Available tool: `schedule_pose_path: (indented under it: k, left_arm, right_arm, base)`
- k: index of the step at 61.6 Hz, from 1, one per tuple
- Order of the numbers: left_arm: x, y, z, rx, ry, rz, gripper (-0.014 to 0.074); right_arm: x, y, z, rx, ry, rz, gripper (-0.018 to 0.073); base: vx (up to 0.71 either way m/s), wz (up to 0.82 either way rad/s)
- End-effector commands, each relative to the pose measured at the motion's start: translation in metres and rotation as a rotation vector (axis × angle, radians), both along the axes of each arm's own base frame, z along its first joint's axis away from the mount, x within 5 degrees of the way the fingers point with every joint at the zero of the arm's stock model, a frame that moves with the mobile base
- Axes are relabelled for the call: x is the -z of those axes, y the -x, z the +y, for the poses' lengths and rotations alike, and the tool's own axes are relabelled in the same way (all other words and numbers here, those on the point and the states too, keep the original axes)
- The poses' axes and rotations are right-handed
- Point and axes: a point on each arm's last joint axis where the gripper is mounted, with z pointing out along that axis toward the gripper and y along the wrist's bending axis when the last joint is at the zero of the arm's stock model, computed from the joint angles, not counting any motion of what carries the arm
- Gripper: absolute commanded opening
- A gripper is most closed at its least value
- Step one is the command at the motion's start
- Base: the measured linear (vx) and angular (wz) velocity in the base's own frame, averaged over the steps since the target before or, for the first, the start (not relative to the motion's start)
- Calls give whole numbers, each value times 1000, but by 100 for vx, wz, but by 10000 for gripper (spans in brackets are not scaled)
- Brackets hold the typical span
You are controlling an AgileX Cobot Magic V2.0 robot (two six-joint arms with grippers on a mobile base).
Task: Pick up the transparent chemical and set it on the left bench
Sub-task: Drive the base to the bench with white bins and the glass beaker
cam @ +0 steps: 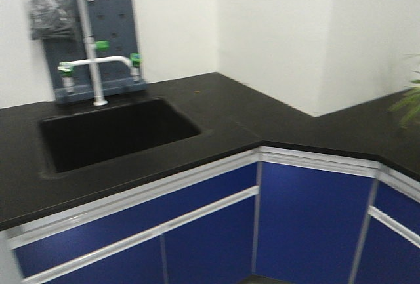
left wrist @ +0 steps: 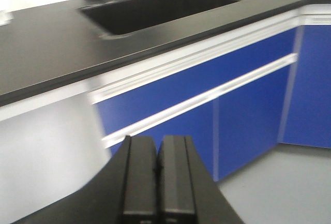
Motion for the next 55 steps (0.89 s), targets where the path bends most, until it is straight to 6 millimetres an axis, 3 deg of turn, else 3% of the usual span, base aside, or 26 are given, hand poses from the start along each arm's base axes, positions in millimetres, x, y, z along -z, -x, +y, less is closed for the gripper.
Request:
schedule_pose_path:
  k: [1,37,55]
  left_arm:
    - [-3,1,0,1,14,-81,-4]
    - [-3,1,0,1,14,-81,-4]
    - [-3,1,0,1,14,-81,-4]
  right_arm:
    - [-17,-2,0,-2,4,-106,-8]
    - [-17,-2,0,-2,4,-107,-8]
    - [-17,-2,0,-2,4,-107,-8]
  base:
    - [-2,63]
    - [9,78]
    - [19,54]
